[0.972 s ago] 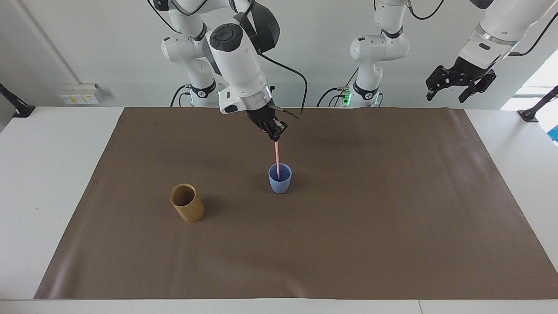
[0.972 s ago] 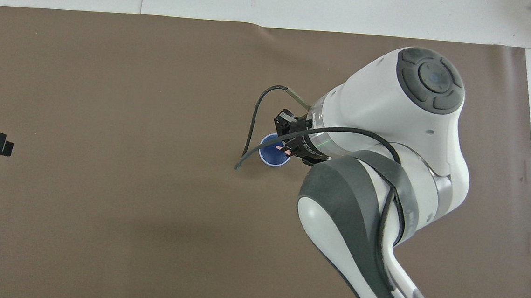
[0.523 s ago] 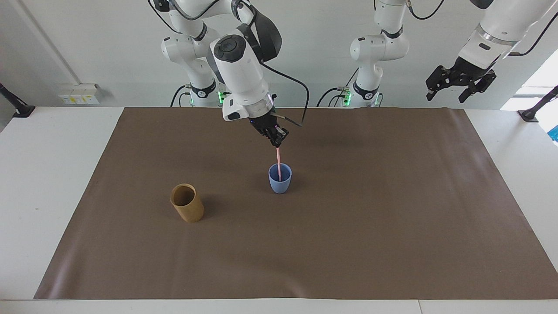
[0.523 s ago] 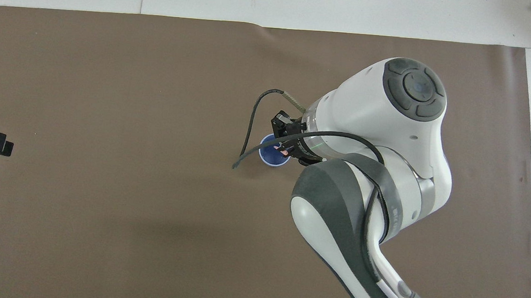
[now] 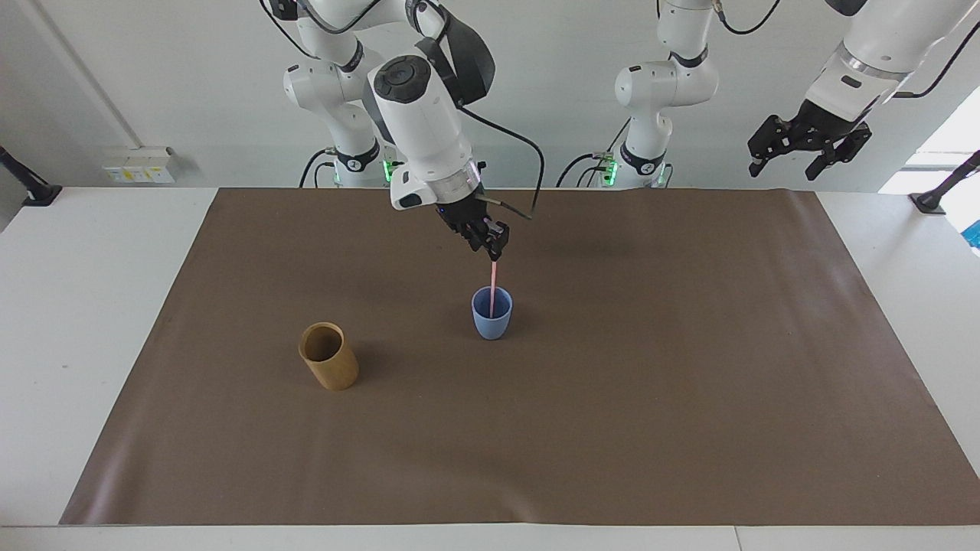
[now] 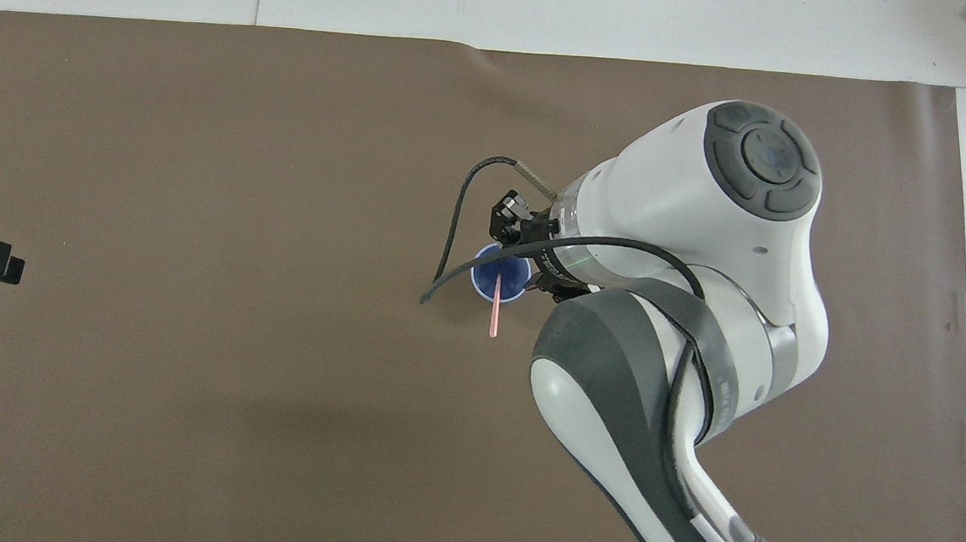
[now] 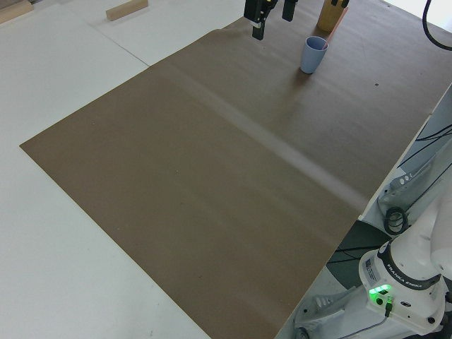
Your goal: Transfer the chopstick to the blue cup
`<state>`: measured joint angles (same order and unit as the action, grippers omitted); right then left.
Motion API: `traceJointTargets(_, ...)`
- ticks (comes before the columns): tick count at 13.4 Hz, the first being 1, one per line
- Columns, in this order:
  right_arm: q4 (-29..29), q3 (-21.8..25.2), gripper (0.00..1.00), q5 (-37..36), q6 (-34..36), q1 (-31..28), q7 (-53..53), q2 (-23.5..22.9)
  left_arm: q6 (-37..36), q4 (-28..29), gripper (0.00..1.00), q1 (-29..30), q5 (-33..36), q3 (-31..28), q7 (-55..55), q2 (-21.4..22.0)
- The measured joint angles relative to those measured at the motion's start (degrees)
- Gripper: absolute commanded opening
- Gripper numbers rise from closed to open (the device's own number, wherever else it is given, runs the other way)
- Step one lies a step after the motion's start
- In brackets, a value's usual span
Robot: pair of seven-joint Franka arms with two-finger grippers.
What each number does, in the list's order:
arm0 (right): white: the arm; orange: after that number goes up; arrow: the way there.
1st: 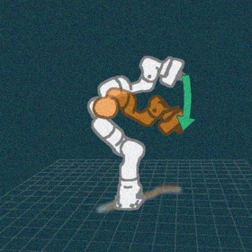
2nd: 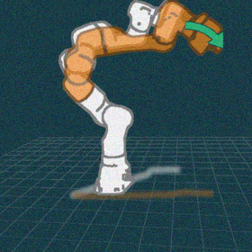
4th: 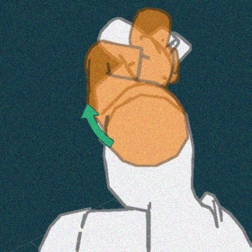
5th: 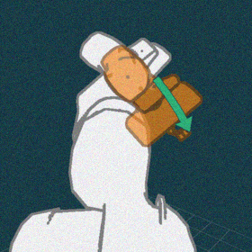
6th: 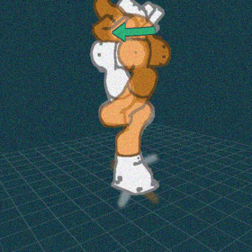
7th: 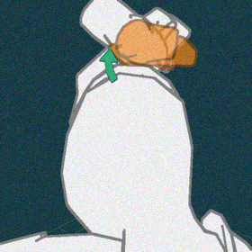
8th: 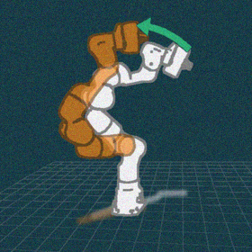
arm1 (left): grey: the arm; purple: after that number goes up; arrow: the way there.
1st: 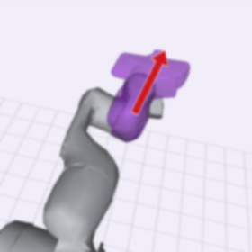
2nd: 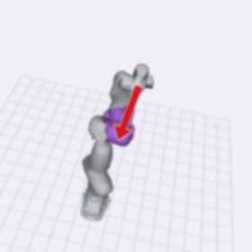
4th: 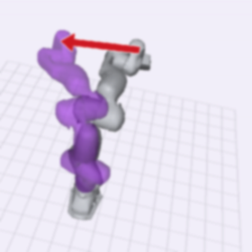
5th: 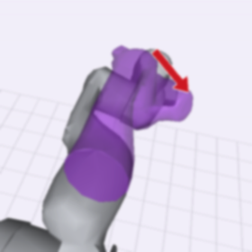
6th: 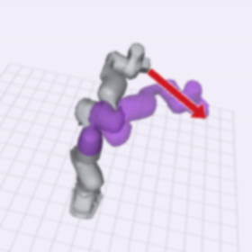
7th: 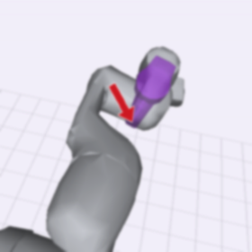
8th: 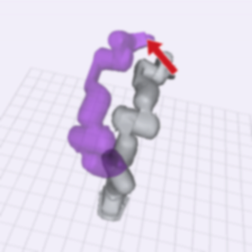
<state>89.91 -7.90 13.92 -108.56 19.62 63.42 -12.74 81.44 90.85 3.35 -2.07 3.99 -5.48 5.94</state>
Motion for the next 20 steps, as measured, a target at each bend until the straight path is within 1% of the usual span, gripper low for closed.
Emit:
traceJointTargets(1,-0.1,0.0,0.55,0.0,0.0,0.0,-0.1,0.0,0.0,0.0,1.0,0.0,0.0,0.0,0.0,0.0)
traceJointTargets(2,-0.2,0.1,0.61,-0.2,0.1,-0.1,-0.7,0.2,0.0,0.0,1.0,0.0,0.0,0.0,0.0,0.0)
traceJointTargets(3,-0.6,0.2,0.73,-0.4,0.8,-0.4,-2.8,0.5,0.0,0.0,1.0,0.0,0.0,0.0,0.0,0.0)
traceJointTargets(5,-1.1,0.7,0.95,-1.7,3.3,-2.4,-10.3,2.3,0.0,0.0,1.0,0.0,0.0,0.0,0.0,0.0)
traceJointTargets(6,-1.1,0.8,1.0,-3.4,4.4,-3.8,-14.7,3.6,0.0,0.0,1.0,0.0,0.0,0.0,0.0,0.0)
traceJointTargets(8,-0.8,0.9,1.0,-8.3,6.4,-6.8,-24.0,6.4,0.0,0.0,1.0,0.0,0.0,0.0,0.0,0.0)
traceJointTargets(10,-0.1,1.0,1.0,-11.6,6.9,-9.0,-32.2,8.7,0.0,0.0,1.0,0.0,0.0,0.0,0.0,0.0)
traceJointTargets(12,0.7,1.0,1.0,-13.4,8.4,-11.6,-39.3,10.9,0.0,0.0,1.0,0.0,0.0,0.0,0.0,0.0)
traceJointTargets(15,1.6,1.1,1.0,-14.9,12.6,-15.3,-49.4,14.0,0.0,0.0,1.0,0.0,0.0,0.0,0.0,0.0)
traceJointTargets(17,1.6,1.1,1.0,-15.0,14.2,-16.9,-53.2,15.3,0.0,0.0,1.0,0.0,0.0,0.0,0.0,0.0)
traceJointTargets(20,0.9,1.1,1.0,-15.1,14.2,-18.4,-54.3,15.6,0.0,0.0,1.0,0.0,0.0,0.0,0.0,0.0)
